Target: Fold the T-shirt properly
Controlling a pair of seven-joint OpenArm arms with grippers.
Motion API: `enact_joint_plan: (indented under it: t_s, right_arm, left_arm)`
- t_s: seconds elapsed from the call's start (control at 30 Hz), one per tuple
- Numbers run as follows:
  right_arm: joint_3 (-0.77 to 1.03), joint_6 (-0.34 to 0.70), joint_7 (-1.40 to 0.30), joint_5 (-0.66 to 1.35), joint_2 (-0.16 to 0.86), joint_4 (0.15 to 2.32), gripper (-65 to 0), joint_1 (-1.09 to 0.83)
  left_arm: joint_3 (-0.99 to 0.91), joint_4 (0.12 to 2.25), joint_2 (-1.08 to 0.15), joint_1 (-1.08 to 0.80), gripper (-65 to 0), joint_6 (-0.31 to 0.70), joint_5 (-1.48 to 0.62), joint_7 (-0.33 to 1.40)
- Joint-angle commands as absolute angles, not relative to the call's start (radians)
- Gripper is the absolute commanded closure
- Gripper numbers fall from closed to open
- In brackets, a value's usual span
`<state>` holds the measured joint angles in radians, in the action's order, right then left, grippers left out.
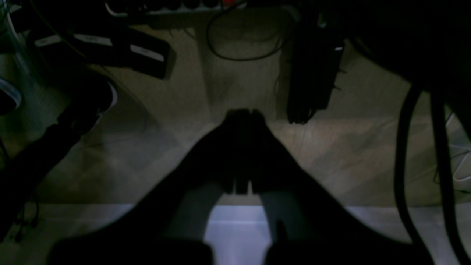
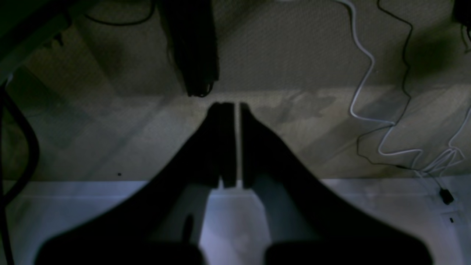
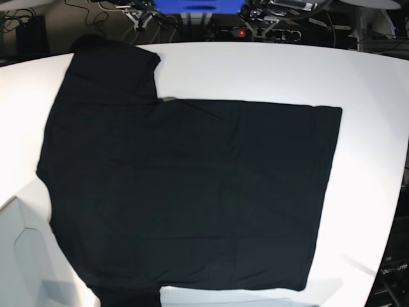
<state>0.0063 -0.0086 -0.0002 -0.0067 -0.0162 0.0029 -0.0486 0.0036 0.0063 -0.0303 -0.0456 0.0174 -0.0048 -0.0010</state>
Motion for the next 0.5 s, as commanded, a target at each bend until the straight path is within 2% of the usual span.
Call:
enact_joint_plan:
  t_s: [0.0, 0.47]
  right_arm:
    - [0.008, 0.008, -0.005, -0.002, -0.016, 0.004, 0.0, -0.058]
    - [0.010, 0.008, -0.008, -0.002, -0.016, 0.056, 0.0, -0.090]
  left_arm:
    - [0.004, 0.005, -0.031, -0.048, 0.0, 0.002, -0.005, -0.004]
    - [0.002, 0.005, -0.045, -0.050, 0.0, 0.002, -0.007, -0.005]
